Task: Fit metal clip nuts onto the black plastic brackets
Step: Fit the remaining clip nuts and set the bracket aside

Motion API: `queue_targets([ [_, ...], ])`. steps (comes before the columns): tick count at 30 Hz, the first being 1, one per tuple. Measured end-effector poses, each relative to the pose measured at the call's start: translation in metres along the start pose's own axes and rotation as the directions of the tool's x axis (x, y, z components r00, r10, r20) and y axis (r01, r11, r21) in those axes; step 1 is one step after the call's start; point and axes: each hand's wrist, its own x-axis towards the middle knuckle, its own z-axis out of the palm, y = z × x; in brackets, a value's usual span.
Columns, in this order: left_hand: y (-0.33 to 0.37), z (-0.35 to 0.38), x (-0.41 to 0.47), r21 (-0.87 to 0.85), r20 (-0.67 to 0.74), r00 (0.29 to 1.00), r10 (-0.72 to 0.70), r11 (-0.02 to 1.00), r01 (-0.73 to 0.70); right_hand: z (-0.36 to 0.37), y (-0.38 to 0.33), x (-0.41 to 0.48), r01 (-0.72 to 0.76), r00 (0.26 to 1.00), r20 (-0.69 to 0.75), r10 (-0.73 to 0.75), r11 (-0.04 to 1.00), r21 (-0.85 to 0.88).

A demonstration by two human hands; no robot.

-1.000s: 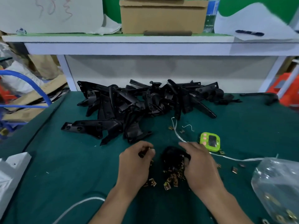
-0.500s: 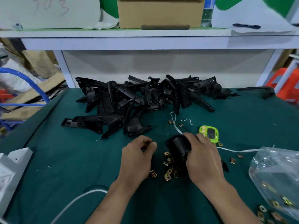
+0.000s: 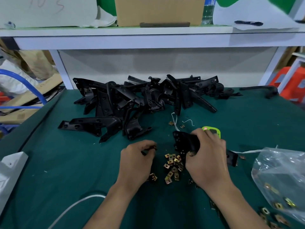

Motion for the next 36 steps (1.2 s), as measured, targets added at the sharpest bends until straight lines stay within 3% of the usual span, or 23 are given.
queue_targets([
  [5, 0.0, 0.0, 0.0, 0.022, 0.007, 1.0, -0.001, 1.0, 0.001, -0.006, -0.001, -0.001, 0.123, 0.978, -0.17, -0.12, 0.992, 0.006],
  [9, 0.0, 0.0, 0.001, 0.014, -0.008, 1.0, -0.019, 1.0, 0.019, -0.005, -0.002, -0.003, 0.143, 0.989, -0.041, -0.144, 0.989, -0.038],
  [13, 0.001, -0.001, 0.0, 0.028, -0.038, 0.999, 0.011, 1.0, -0.01, 0.003, -0.002, -0.002, 0.109, 0.99, 0.112, -0.089, 0.975, -0.193],
  [18, -0.002, -0.005, 0.001, 0.154, 0.0, 1.0, -0.018, 0.988, 0.018, 0.002, 0.007, 0.0, -0.026, 0.998, 0.041, 0.04, 0.958, -0.285],
  [23, 0.007, 0.002, -0.011, 0.326, 0.16, 0.966, 0.203, 0.913, -0.245, 0.0, 0.009, 0.001, -0.024, 0.959, 0.259, 0.118, 0.94, -0.341],
  [27, 0.011, 0.016, -0.017, 0.355, 0.337, 0.901, 0.274, 0.849, -0.391, -0.001, 0.016, 0.004, -0.033, 0.979, 0.183, 0.087, 0.959, -0.283],
  [29, 0.01, 0.015, -0.016, 0.347, 0.325, 0.896, 0.302, 0.844, -0.41, -0.004, 0.02, 0.008, -0.076, 0.994, 0.059, 0.095, 0.962, -0.261],
  [31, 0.011, 0.015, -0.017, 0.337, 0.304, 0.894, 0.33, 0.84, -0.425, -0.006, 0.02, 0.009, -0.123, 0.991, 0.026, 0.133, 0.965, -0.231],
  [34, 0.014, 0.019, -0.021, 0.329, 0.251, 0.903, 0.348, 0.847, -0.417, -0.004, 0.016, 0.004, -0.115, 0.973, 0.149, 0.178, 0.928, -0.355],
  [36, 0.015, 0.02, -0.023, 0.327, 0.164, 0.943, 0.289, 0.886, -0.328, -0.001, 0.016, 0.002, -0.087, 0.956, 0.222, 0.189, 0.912, -0.401],
])
